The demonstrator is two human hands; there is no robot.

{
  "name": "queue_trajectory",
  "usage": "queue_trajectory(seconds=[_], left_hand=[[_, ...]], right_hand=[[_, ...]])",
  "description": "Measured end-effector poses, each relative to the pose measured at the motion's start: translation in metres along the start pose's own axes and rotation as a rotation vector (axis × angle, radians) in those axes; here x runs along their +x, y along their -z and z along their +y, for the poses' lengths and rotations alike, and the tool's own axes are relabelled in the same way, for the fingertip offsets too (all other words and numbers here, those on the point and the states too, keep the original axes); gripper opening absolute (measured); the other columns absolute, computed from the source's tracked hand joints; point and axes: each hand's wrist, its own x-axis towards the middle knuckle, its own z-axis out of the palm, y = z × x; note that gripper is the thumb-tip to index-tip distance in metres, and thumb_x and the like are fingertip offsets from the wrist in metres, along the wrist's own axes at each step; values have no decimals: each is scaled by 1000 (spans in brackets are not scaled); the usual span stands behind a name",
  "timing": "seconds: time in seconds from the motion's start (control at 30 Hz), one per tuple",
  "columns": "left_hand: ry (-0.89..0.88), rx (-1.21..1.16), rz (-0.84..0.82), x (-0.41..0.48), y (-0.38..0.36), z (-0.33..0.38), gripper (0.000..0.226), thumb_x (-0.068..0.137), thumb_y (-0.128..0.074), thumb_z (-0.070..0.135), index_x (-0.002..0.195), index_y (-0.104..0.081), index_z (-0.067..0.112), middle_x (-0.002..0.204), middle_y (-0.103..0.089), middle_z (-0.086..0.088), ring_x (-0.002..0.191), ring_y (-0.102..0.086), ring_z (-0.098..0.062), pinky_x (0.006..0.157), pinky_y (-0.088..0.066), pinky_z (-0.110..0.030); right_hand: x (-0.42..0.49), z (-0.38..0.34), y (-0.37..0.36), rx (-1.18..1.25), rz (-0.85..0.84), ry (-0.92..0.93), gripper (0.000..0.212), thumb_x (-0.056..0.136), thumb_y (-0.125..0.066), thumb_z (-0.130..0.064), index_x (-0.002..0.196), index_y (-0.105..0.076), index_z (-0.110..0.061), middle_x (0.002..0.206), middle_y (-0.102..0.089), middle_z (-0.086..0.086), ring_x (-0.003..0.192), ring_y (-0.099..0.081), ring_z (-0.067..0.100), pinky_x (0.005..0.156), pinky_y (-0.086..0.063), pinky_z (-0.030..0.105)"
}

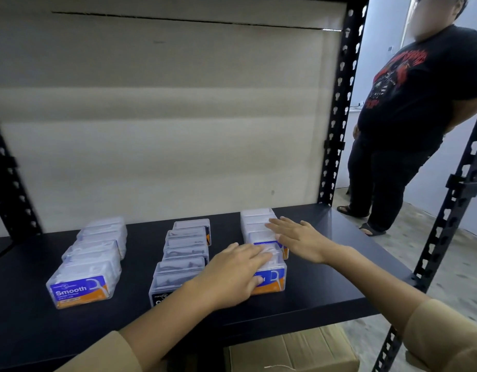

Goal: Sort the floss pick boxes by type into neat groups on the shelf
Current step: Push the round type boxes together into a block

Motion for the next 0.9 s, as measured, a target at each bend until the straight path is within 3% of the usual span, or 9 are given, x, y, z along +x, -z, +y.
queue_trajectory(seconds=[0.23, 0.6, 0.9], left_hand=[[37, 21, -33, -12, 1, -7, 57, 97, -43, 34, 147, -19, 23, 157, -18, 2, 143, -19, -15, 116, -14, -30], [115, -68, -58, -12, 0, -7, 70, 93, -50, 35, 149, -11, 19, 158, -8, 4, 144, -13, -13, 114, -22, -28], [168, -154, -11, 6, -8, 0, 68, 92, -54, 30, 147, -19, 16, 155, -22, 2, 141, -18, -12, 115, -23, -29]], right_hand=[[16, -1, -9, -76, -62, 106, 48, 101, -27, -26, 148, -15, -29, 158, -8, -11, 146, -1, 9, 117, -3, 40], [2, 29, 3, -60, -40, 64, 51, 99, -39, -19, 146, -24, -29, 156, -16, -13, 145, -10, 10, 118, -14, 39], [-38, 57, 23, 32, -63, 5, 50, 97, -43, -13, 142, -31, -33, 143, -20, -27, 144, -12, 6, 114, -17, 24]])
